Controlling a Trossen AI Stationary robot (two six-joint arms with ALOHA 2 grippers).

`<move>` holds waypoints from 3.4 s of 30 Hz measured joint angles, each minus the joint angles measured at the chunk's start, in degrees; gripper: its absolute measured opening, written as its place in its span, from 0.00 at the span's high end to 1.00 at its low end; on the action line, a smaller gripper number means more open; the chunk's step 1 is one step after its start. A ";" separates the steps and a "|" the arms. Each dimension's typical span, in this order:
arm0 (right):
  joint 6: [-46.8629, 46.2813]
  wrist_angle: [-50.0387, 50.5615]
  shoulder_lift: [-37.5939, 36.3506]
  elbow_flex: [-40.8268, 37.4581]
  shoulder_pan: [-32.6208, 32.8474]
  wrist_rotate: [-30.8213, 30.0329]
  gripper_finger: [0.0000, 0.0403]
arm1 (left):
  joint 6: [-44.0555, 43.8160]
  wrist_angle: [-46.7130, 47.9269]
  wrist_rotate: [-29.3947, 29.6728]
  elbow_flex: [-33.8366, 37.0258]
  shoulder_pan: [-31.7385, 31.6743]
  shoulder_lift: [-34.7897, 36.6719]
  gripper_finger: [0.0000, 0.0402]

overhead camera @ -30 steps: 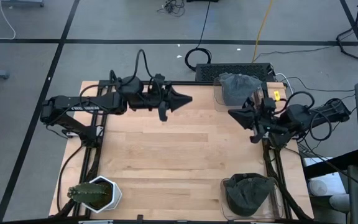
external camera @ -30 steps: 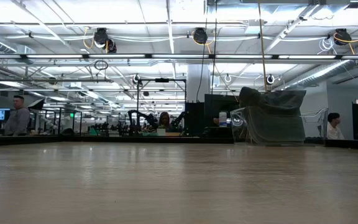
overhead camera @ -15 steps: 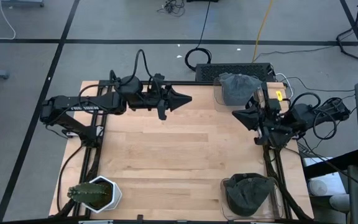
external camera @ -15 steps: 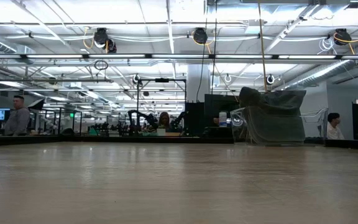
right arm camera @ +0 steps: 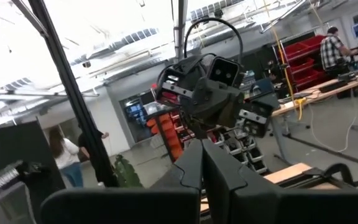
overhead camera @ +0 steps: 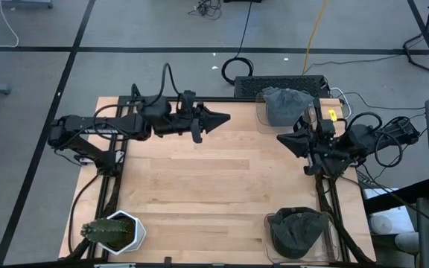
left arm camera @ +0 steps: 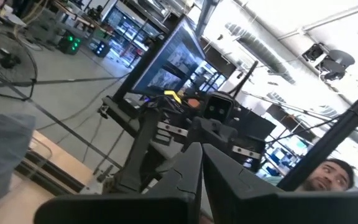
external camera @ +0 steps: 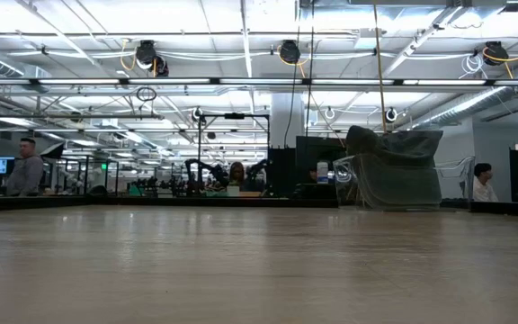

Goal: Pick & Place hat
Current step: Adjust the bins

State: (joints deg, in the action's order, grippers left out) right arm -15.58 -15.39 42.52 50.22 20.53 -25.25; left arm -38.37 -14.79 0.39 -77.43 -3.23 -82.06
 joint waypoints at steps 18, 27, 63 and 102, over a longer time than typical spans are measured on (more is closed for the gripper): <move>-3.45 -9.64 -8.34 -11.73 0.26 1.69 1.00 | -0.38 0.00 5.74 -0.01 2.67 0.00 0.95; -1.51 -13.52 -16.47 -17.68 0.26 3.00 1.00 | -1.38 -0.44 5.73 0.00 4.07 0.00 0.95; -18.30 24.09 -19.82 -22.12 -1.37 -31.02 1.00 | 4.13 2.03 12.71 -0.01 7.66 0.00 0.95; -29.85 36.41 20.50 -18.01 -58.45 10.90 1.00 | 11.06 12.19 -11.54 0.00 -6.18 0.59 0.95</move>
State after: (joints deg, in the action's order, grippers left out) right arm -45.43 21.02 63.02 32.21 -37.91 -14.35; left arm -27.31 -2.60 -11.15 -77.43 -9.41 -81.47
